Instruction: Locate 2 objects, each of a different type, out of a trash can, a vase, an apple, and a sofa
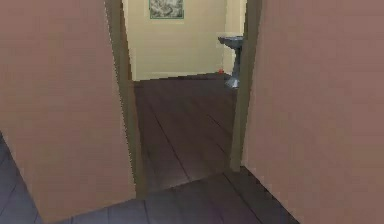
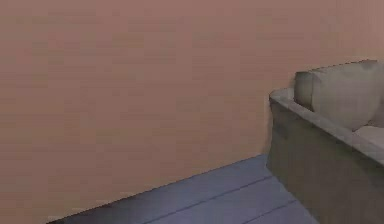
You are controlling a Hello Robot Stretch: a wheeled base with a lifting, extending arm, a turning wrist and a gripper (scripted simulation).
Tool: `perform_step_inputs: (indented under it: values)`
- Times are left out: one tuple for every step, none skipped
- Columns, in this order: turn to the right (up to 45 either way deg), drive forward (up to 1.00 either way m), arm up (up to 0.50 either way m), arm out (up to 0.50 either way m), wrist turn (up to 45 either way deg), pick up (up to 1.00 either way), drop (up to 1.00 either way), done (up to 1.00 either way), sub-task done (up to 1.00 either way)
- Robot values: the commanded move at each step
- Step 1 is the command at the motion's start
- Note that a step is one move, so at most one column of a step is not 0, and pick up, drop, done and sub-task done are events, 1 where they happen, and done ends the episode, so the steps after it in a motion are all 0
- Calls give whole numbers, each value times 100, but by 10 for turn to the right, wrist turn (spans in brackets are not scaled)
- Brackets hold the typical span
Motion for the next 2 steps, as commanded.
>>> perform_step_inputs:
  values:
    - [0,100,0,0,0,0,0,0,0]
    - [0,30,0,0,0,0,0,0,0]
